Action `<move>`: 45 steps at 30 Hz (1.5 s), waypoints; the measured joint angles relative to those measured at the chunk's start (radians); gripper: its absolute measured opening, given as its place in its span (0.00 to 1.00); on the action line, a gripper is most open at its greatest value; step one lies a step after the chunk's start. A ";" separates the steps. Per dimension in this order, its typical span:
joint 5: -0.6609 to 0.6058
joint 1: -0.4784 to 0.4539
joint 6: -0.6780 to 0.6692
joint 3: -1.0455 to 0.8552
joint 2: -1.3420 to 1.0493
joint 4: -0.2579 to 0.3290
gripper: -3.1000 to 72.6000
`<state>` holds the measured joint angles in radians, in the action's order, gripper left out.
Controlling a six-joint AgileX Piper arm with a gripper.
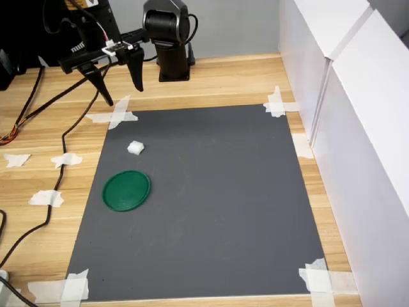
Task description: Grasp a white terminal and put it on the green lid.
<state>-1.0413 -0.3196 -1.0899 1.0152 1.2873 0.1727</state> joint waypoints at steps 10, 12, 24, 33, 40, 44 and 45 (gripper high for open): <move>0.054 0.002 -0.033 -0.021 0.071 -0.003 0.88; 0.090 0.016 -0.051 -0.063 0.073 -0.025 0.88; 0.307 0.052 -0.073 -0.185 0.129 -0.093 0.88; 0.349 0.052 -0.085 -0.187 0.223 -0.095 0.88; 0.377 0.052 -0.086 -0.187 0.265 -0.095 0.87; 0.383 0.052 -0.086 -0.187 0.285 -0.095 0.87; 0.388 0.052 -0.086 -0.187 0.287 -0.095 0.87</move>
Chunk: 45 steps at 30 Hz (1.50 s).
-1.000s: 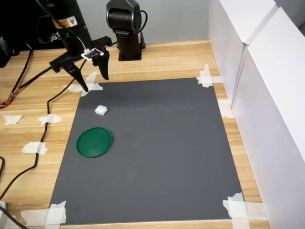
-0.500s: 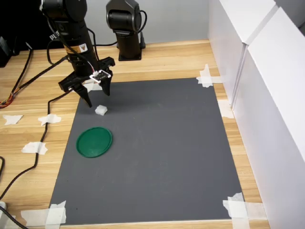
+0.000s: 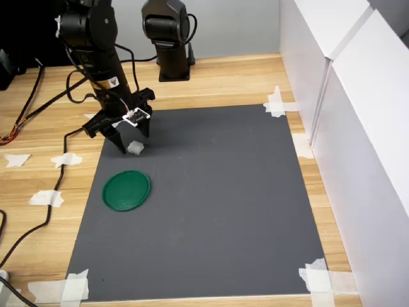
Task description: Grasp a white terminal and put it on the green lid.
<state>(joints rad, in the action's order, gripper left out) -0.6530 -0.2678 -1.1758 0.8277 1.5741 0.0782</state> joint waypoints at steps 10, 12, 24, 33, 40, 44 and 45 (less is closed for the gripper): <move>0.015 0.000 0.000 0.000 0.027 0.000 0.87; 0.016 0.000 0.001 0.000 0.032 0.000 0.87; 0.012 0.000 0.016 0.000 0.049 -0.001 0.77; 0.009 0.000 0.032 0.000 0.042 -0.003 0.40; -0.053 0.000 0.045 0.057 -0.040 -0.011 0.40; -0.102 0.000 0.063 0.156 -0.054 -0.002 0.40; -0.110 0.000 0.068 0.183 -0.054 0.003 0.40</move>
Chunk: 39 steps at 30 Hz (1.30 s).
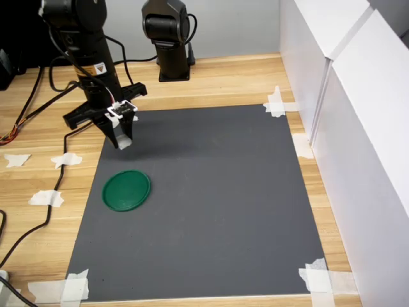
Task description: Grasp a white terminal and put it on the green lid.
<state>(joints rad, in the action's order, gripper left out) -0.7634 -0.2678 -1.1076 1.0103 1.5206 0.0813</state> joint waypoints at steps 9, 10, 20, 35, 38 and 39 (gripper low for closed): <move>-0.068 0.000 0.078 0.167 0.101 0.011 0.40; -0.068 0.000 0.090 0.172 0.120 0.011 0.40; -0.049 0.071 0.145 0.178 0.221 -0.055 0.40; 0.010 0.073 0.167 0.182 0.273 -0.063 0.40; 0.013 0.073 0.167 0.184 0.288 -0.062 0.46; 0.015 0.073 0.167 0.184 0.288 -0.062 0.49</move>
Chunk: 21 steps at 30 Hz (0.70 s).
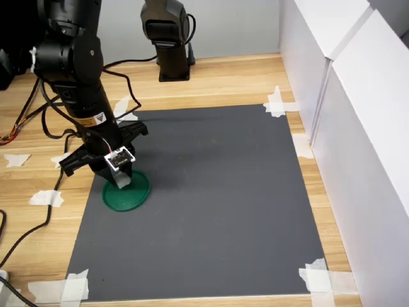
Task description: Grasp a white terminal and put it on the green lid.
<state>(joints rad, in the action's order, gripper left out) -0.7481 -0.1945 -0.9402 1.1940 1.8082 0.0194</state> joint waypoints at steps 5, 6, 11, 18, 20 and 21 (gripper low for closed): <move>0.002 0.000 0.007 0.000 0.000 0.005 0.70; -0.001 0.000 0.008 0.000 0.000 0.007 0.73; -0.020 0.000 0.013 0.000 -0.041 0.031 0.77; -0.020 0.000 0.019 0.000 -0.250 0.185 0.65; -0.022 0.000 0.019 0.000 -0.318 0.247 0.55; -0.026 0.000 0.019 0.000 -0.353 0.277 0.49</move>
<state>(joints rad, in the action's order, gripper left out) -0.7739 -0.1945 -0.9212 1.1940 1.4552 0.2964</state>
